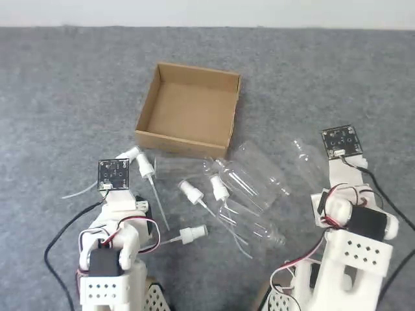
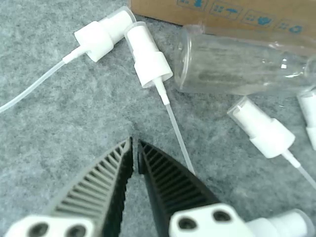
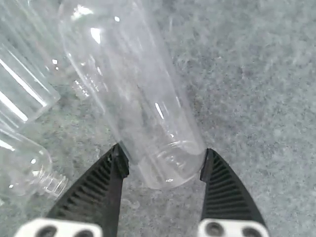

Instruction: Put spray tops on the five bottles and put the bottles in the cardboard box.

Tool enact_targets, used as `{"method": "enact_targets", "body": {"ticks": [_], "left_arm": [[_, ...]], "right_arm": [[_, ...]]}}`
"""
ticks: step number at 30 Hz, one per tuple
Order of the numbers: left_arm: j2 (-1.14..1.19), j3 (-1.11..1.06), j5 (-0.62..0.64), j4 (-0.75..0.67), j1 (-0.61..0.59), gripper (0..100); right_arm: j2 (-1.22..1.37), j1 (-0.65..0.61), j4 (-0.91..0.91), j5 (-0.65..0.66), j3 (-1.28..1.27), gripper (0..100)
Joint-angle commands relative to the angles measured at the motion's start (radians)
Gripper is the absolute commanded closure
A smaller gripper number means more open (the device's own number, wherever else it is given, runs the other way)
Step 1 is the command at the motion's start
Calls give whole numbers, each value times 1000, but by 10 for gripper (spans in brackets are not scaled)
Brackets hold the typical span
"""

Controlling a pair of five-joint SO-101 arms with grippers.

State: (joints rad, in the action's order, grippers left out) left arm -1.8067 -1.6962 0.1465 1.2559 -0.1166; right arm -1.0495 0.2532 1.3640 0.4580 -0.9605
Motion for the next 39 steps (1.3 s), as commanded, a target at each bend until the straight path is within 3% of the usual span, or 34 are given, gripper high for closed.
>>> {"method": "enact_targets", "body": {"ticks": [1, 6, 19, 25, 29, 32, 39], "left_arm": [[-14, 12, -5, 6, -3, 983], [-14, 12, -5, 6, -3, 983], [-14, 12, -5, 6, -3, 983], [-14, 12, -5, 6, -3, 983], [-14, 12, -5, 6, -3, 983], [-14, 12, -5, 6, -3, 983], [-14, 12, -5, 6, -3, 983]], "right_arm": [[-15, 16, -93, 11, -51, 904], [47, 16, -185, 11, -149, 905], [283, 15, -193, 11, -149, 893], [305, 16, -183, 6, -149, 719], [294, -2, -182, 5, -141, 737], [294, -27, -134, 3, -101, 758], [303, -85, 33, -77, 48, 705]]}}
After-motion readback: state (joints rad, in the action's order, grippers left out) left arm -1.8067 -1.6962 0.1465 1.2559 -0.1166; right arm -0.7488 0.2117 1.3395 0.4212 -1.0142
